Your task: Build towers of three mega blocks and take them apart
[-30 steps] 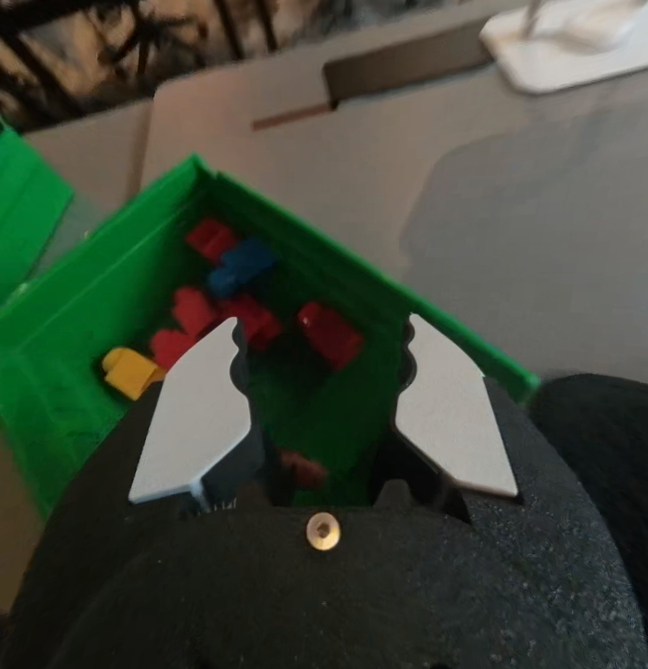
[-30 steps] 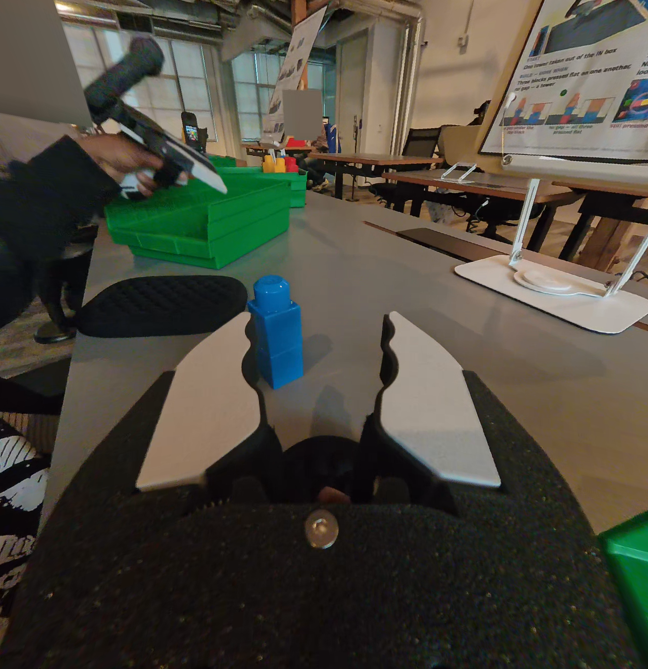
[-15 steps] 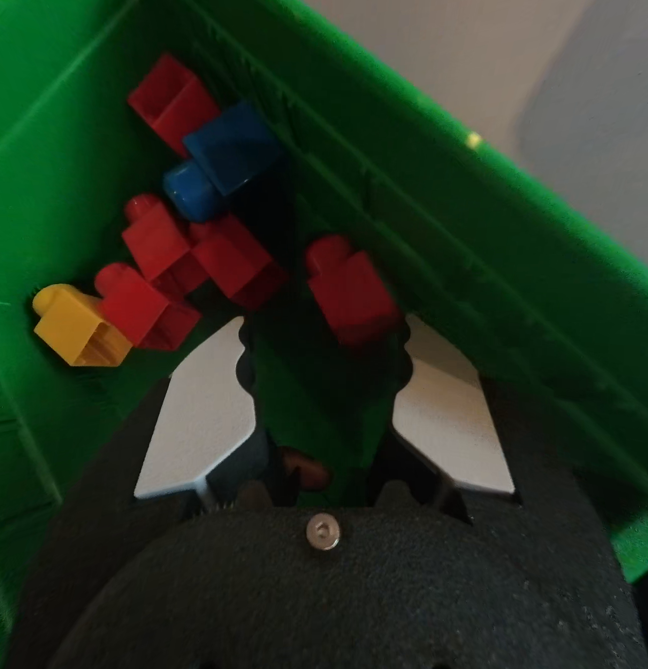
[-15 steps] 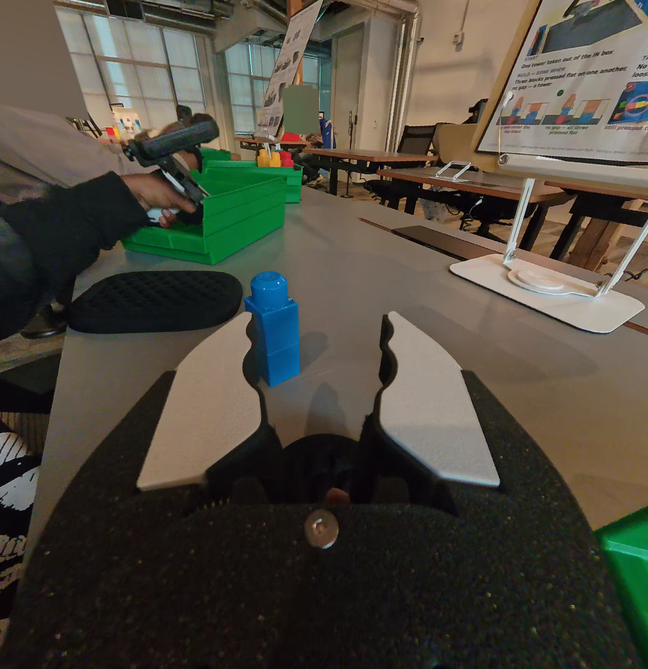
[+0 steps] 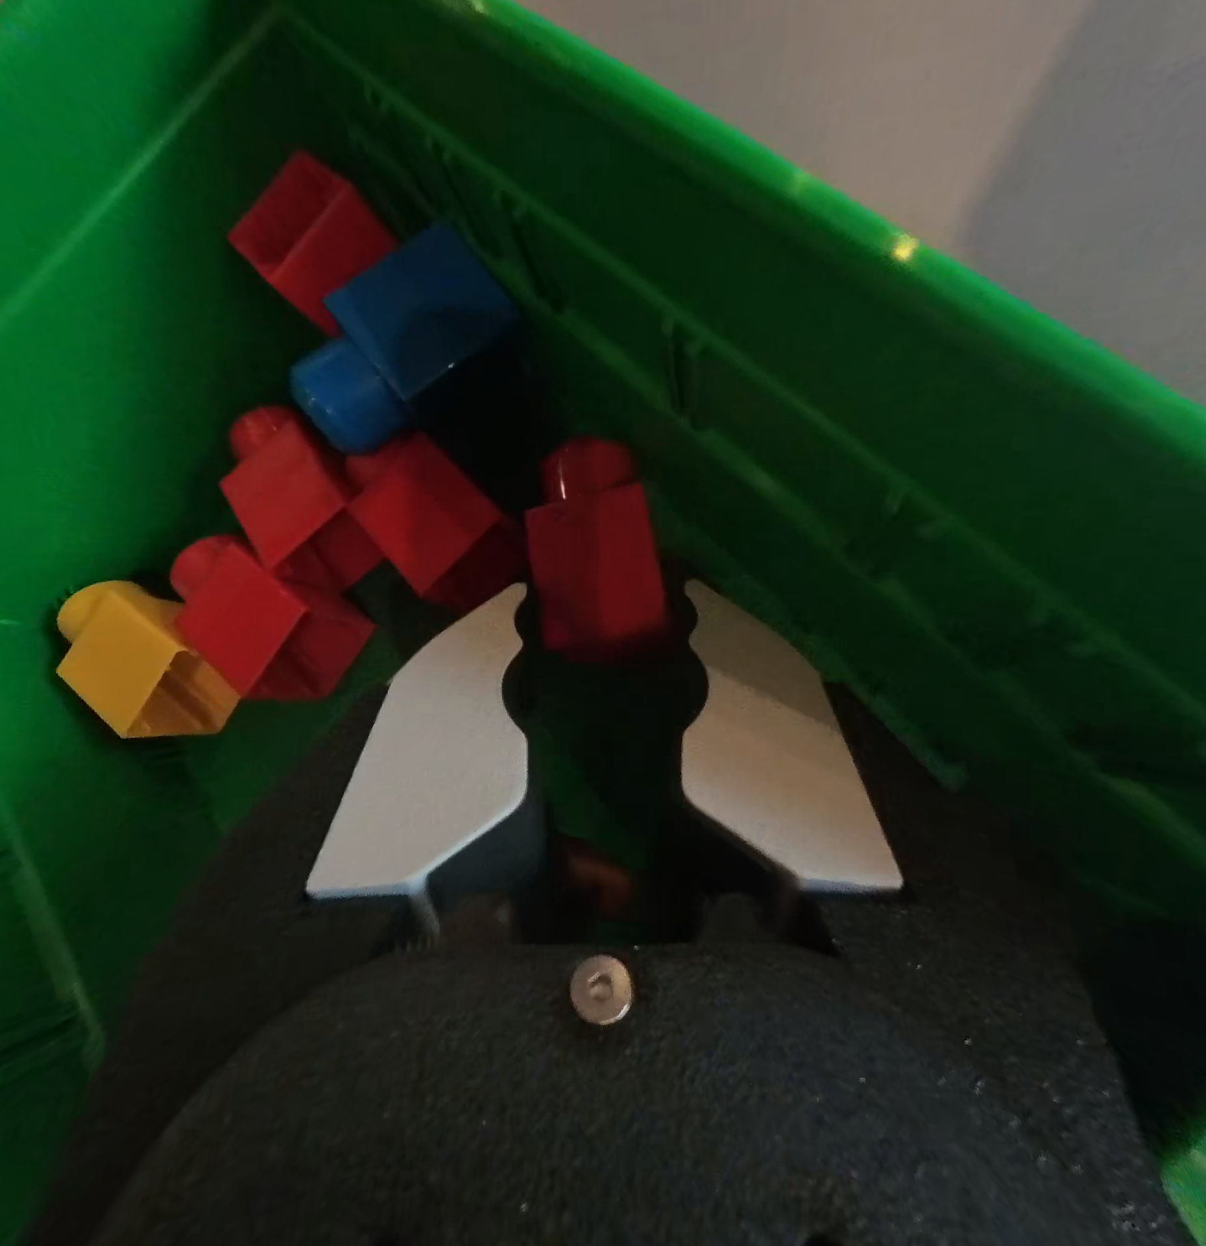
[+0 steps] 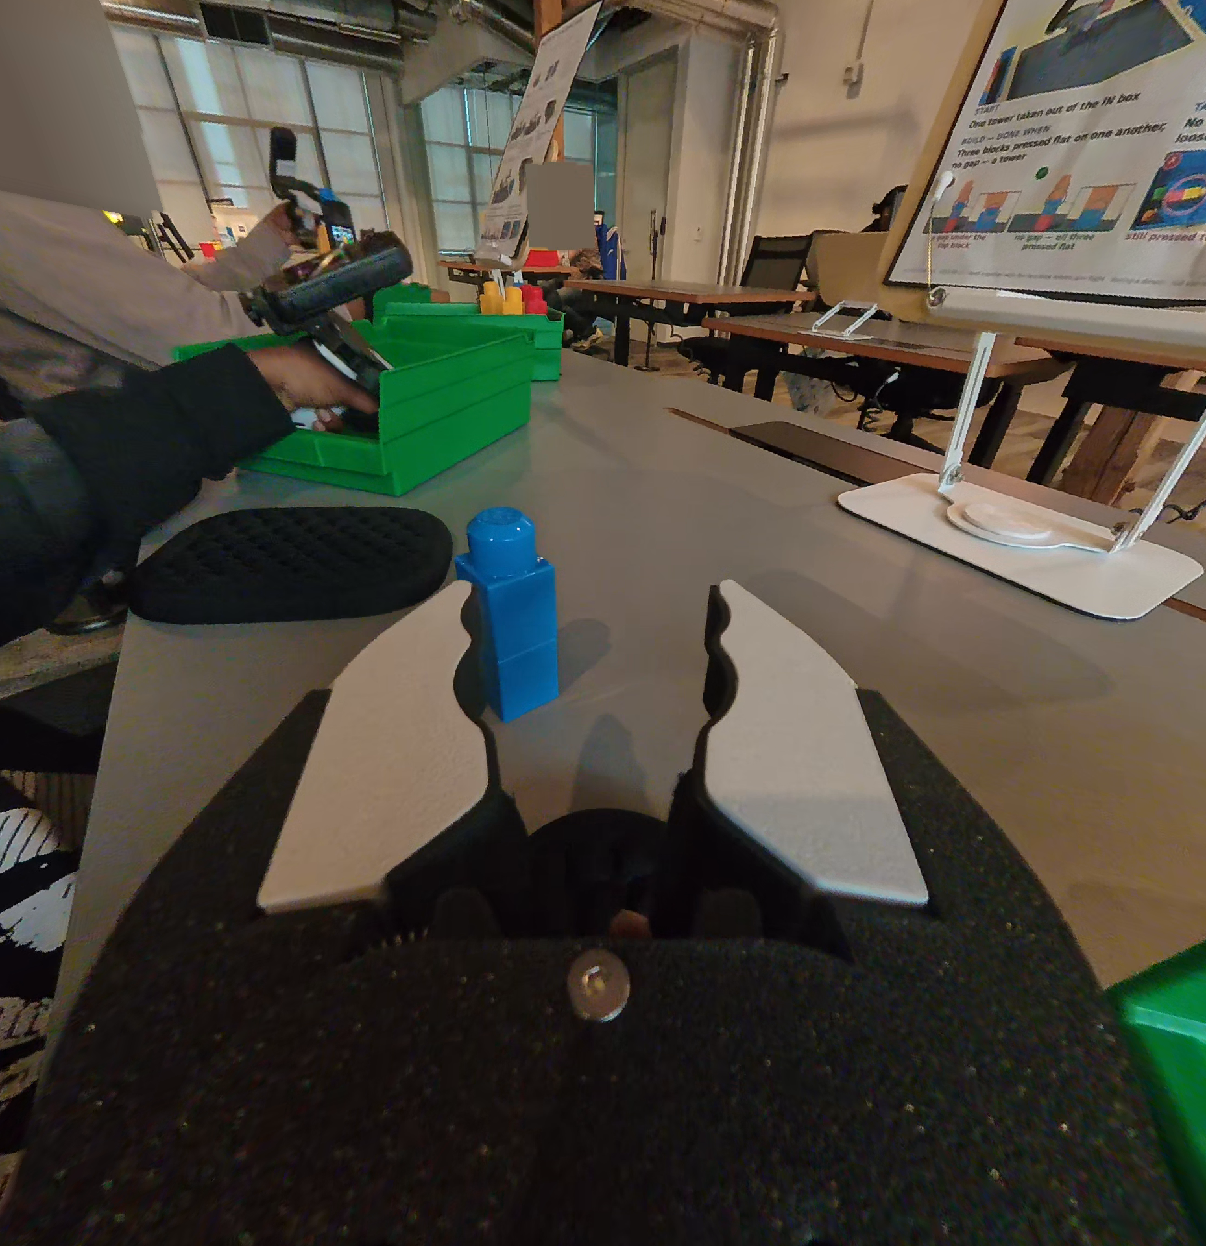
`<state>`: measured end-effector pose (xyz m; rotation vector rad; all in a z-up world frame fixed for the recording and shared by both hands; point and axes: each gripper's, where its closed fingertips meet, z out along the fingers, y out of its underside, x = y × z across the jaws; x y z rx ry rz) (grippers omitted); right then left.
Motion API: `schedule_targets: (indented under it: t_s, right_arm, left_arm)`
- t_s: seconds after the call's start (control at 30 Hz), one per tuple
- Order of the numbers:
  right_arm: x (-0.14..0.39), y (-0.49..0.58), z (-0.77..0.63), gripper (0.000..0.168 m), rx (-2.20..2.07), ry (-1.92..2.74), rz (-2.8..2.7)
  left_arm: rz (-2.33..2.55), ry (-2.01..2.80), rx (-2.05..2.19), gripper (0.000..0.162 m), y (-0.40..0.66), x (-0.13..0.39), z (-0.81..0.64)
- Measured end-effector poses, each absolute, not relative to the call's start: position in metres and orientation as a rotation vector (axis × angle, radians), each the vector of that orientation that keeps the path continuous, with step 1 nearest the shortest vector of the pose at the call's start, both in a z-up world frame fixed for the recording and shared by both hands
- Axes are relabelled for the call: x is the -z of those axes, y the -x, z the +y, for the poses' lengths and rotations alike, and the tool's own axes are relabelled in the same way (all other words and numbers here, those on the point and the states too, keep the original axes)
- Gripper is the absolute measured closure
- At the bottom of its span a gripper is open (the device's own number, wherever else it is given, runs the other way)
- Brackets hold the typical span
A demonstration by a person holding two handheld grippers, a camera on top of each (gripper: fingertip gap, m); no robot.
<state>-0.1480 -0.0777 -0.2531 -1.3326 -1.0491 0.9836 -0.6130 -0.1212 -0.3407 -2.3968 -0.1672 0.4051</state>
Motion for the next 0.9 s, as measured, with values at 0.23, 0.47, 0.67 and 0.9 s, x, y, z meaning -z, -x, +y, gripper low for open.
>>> schedule_targets:
  t_s: [0.23, 0.47, 0.67, 0.9]
  right_arm:
    - [0.254, 0.149, -0.078, 0.106, -0.990, 1.337, -1.060]
    - [0.258, 0.153, -0.082, 0.107, -0.997, 1.345, -1.107]
    - [0.263, 0.157, -0.084, 0.107, -0.982, 1.365, -1.156]
    - [0.258, 0.164, -0.094, 0.102, -1.029, 1.355, -1.247]
  left_arm:
    - [-0.138, 2.256, -0.409, 0.124, 0.610, 0.307, -0.134]
    - [0.049, 1.967, -0.149, 0.125, 0.544, 0.238, -0.143]
    - [0.268, 1.793, 0.154, 0.125, 0.458, 0.204, -0.149]
    - [0.585, 1.602, 0.473, 0.126, 0.362, 0.190, -0.158]
